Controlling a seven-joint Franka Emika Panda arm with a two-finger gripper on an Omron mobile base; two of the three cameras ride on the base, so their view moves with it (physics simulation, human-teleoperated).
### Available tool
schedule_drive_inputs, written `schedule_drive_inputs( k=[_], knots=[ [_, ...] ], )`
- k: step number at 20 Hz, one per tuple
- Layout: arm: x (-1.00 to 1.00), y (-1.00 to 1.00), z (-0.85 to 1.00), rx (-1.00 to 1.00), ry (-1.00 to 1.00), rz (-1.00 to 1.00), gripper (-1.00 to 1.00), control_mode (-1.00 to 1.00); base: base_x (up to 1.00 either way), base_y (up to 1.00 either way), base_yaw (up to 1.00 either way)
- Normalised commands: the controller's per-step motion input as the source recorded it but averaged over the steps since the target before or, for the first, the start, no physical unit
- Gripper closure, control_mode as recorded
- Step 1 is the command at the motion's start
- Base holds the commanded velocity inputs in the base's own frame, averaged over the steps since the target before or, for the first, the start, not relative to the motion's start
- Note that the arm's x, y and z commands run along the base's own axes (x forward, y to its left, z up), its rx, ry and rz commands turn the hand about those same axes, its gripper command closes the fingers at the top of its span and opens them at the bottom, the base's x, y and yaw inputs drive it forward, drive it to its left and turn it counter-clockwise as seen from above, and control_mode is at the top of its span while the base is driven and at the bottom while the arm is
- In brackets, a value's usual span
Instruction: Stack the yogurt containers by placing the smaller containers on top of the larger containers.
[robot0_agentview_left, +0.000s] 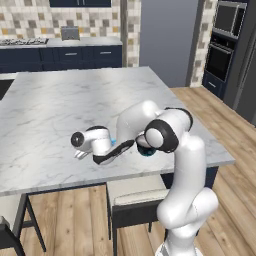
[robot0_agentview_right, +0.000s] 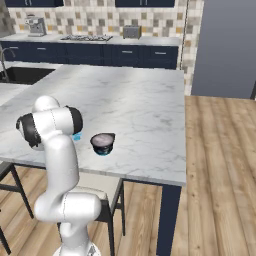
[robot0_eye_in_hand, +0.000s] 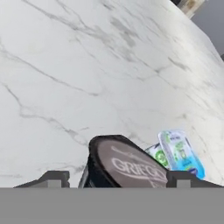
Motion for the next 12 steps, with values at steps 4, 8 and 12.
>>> schedule_drive_inputs(
  k=[4,8,12],
  knots=[
    [0.0,-0.46,-0.4,0.0,0.0,0.0,1.0,-1.0,0.0,0.0,0.0],
    [0.0,-0.33,-0.21,0.0,0.0,0.0,1.0,-1.0,0.0,0.0,0.0],
    [-0.01,0.0,0.25,0.0,-0.12,0.02,1.0,-1.0,0.0,0.0,0.0]
  ],
)
